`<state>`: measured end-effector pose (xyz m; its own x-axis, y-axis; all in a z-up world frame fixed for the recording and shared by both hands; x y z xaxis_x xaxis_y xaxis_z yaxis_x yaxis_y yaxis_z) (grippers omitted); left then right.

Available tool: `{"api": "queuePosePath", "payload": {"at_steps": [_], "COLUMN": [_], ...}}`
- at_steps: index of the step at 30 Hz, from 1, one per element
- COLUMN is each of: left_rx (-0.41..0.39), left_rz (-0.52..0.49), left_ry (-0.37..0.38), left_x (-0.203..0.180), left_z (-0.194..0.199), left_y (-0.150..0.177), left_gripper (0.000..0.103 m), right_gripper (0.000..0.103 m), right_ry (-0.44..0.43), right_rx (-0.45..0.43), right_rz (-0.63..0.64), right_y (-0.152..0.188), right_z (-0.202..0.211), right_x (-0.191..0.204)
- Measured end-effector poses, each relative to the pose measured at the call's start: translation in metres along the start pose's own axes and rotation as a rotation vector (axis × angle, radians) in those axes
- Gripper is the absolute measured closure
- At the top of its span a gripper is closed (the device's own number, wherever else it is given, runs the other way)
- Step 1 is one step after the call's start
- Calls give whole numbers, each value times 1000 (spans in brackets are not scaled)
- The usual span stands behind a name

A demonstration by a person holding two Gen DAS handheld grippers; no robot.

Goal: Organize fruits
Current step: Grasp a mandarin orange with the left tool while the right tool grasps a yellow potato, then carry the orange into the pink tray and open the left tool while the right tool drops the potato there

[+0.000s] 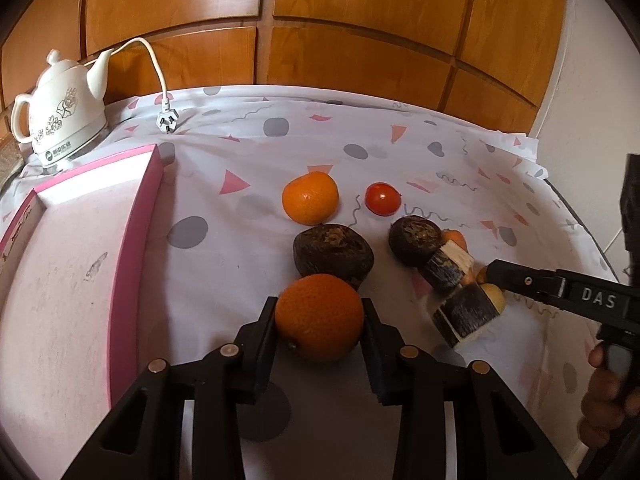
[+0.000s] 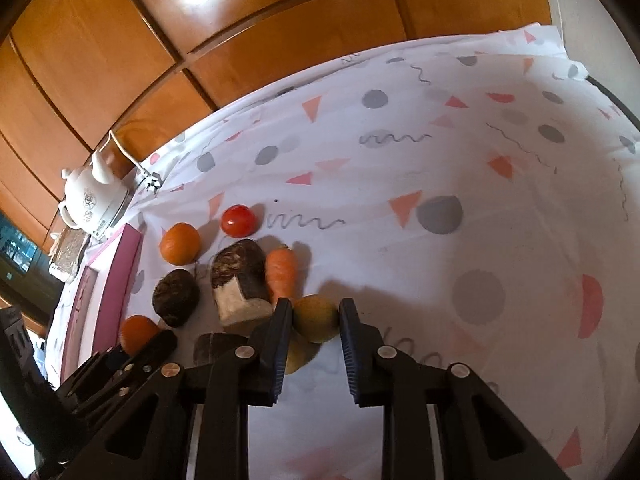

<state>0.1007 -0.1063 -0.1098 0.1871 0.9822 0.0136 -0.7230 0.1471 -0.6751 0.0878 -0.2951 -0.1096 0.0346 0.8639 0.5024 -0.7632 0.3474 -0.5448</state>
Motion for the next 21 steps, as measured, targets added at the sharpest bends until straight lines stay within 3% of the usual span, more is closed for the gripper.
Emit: {"api": "queuePosePath", "payload": {"at_steps": [10, 21], "left_rx": [7, -32], "left_rz": [5, 13], "left_ry": [-5, -4], "left_x": [2, 5], "left_z": [10, 26], "left_y": [8, 3], "left_gripper": [64, 64], "right_gripper": [76, 78], "right_ry": [40, 108], "right_rx": [58, 10], "right_rz": [51, 101], "right_y": [0, 6], "right_z": [-11, 1], "right_x": [8, 13]}}
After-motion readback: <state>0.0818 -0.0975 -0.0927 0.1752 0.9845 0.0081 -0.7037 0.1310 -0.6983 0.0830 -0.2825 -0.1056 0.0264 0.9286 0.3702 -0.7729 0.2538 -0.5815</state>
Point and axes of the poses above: each gripper's, at about its wrist camera, not at the fingertips, and z roughly against the way its jaws point, x to its left, y to its underside, the point moved 5 cm from there along -z, roughly the way its jaws point, and after that the axes turned 11 degrees about -y, right-handed, at the moved point
